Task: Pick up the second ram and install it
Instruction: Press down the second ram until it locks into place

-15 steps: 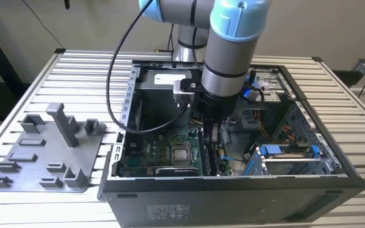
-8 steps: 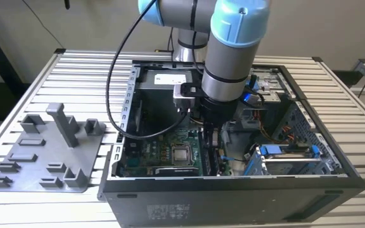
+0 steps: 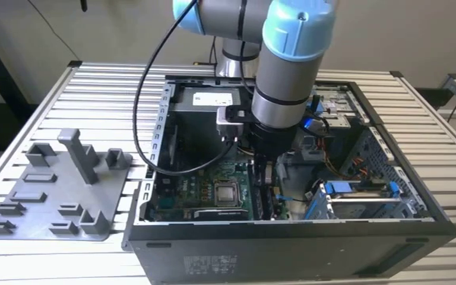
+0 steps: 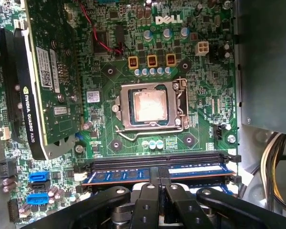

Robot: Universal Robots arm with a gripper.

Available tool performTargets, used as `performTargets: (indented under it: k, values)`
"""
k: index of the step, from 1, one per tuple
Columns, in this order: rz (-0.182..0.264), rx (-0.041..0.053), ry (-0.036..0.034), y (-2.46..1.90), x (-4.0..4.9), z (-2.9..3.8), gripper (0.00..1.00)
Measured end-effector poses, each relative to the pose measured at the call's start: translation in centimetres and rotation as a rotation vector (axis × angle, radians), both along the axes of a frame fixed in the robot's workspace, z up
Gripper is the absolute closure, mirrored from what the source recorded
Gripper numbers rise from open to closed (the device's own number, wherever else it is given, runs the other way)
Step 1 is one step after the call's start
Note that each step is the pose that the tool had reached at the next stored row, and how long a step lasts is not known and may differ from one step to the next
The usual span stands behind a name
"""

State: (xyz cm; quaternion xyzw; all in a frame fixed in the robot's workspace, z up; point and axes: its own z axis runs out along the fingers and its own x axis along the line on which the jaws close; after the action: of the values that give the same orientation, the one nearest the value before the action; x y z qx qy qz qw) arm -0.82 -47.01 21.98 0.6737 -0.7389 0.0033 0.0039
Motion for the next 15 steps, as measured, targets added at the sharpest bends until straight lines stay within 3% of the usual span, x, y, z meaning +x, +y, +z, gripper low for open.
performTargets:
  k: [2, 4, 6, 13, 15]
  values:
    - [0.001, -0.0003, 0.0001, 0.01, 0.01, -0.33, 0.89]
    - [0.002, -0.0042, 0.0014, 0.08, 0.02, -0.16, 0.89]
    - [0.003, 0.0049, -0.0013, 0.09, 0.02, 0.31, 0.89]
    - [0.003, 0.002, -0.0006, 0.03, 0.01, 3.59, 0.89]
    - [0.003, 0.0021, -0.0006, 0.03, 0.01, 4.1, 0.89]
